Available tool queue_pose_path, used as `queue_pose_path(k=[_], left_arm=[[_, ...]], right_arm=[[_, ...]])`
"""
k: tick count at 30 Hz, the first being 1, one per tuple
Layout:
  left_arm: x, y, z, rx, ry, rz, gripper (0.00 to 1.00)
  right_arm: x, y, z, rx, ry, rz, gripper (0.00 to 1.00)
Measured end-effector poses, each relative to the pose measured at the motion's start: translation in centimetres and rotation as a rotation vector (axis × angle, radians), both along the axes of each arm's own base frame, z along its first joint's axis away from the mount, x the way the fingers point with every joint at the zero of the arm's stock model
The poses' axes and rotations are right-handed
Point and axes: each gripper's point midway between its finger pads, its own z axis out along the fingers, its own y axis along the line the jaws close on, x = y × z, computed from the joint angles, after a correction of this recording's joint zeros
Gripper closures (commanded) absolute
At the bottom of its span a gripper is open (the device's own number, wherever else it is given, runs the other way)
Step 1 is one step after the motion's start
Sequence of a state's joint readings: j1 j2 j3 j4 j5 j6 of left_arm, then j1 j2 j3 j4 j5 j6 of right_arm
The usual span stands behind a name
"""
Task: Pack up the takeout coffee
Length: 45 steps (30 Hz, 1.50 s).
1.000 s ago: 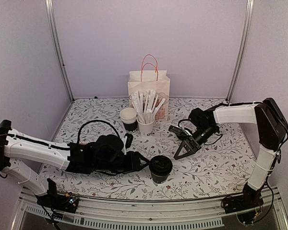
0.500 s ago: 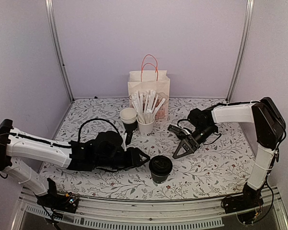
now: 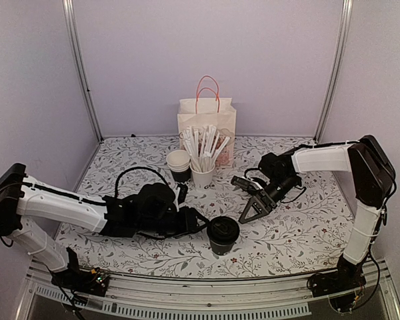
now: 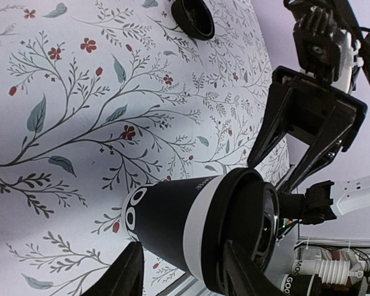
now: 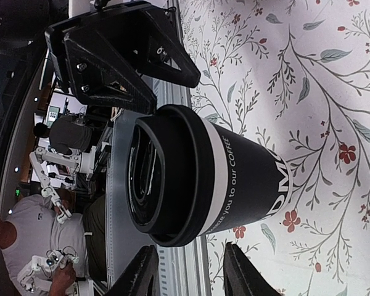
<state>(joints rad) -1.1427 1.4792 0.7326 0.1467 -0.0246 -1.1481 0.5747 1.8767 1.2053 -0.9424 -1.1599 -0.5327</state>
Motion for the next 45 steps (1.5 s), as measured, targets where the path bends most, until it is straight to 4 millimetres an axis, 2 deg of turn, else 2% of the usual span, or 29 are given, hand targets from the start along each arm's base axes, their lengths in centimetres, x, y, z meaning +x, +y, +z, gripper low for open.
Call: queue_pose_path(k=[21,26,34,45], left_arm=[[-0.5,-0.6,-0.5,-0.010,0.026,-0.034,0.54],[-0.6,-0.9,-0.7,-0.006,0.041,-0.040,0.58],[-0.1,-1.8,-1.8,0.027,0.063,-0.024,0.62],[0.7,-2.6,-2.5,-0.036,0.052,0.016,0.64]], right_arm=[[-1.1,0.6,-1.0,-0.022,0.020,0.038,0.62],[-1.2,0.5,-1.4,-0.047,0.025,0.033,0.62],[-2.0,-0.1,-2.2,-0.098,0.117,0.001,0.64],[-2.5,-0.2,-2.5,-0.117,0.204,-0.019,0.65]])
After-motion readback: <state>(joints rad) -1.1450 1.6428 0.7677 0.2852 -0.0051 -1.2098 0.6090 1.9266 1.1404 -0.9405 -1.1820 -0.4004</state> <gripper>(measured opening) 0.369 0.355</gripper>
